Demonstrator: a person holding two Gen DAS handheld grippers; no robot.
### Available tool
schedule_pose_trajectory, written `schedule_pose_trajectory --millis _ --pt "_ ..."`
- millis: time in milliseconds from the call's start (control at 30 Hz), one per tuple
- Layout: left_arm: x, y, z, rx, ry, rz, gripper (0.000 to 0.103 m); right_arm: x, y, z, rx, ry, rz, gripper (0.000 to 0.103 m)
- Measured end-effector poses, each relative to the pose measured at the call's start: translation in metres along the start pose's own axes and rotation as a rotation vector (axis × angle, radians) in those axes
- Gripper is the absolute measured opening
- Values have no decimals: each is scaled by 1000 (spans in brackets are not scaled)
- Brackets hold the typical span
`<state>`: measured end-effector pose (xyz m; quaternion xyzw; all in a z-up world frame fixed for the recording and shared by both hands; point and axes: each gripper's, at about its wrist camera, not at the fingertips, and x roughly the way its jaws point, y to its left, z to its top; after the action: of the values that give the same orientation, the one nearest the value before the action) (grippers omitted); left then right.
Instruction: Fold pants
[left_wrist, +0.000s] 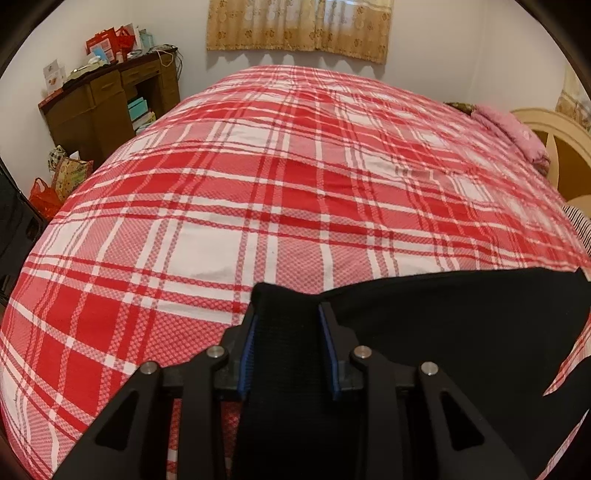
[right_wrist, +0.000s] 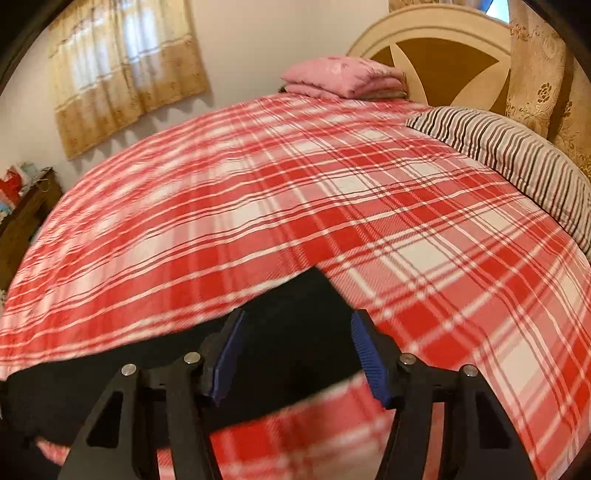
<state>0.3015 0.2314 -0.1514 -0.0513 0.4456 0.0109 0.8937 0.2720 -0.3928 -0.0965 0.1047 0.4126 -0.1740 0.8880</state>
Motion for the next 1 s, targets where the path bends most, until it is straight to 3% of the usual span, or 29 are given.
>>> schedule_pose_trajectory --millis 333,433,500,600,700,833,1000 --pt "4 -9 -1 50 -3 40 32 82 -4 21 -13 169 38 60" --pt "5 -8 -1 42 -1 34 32 83 4 20 -74 166 -8 46" --pt "7 -8 -1 34 3 25 32 84 3 22 -76 168 -13 28" --pt "7 -6 -1 26 6 15 32 82 0 22 -70 168 4 16" --pt "6 -6 0 28 6 12 32 76 4 21 -89 161 -1 10" --pt "-2 -4 1 22 -10 -34 17 64 14 18 -128 136 1 9" --pt "-13 -10 2 42 -49 -34 14 39 18 17 -149 90 14 9"
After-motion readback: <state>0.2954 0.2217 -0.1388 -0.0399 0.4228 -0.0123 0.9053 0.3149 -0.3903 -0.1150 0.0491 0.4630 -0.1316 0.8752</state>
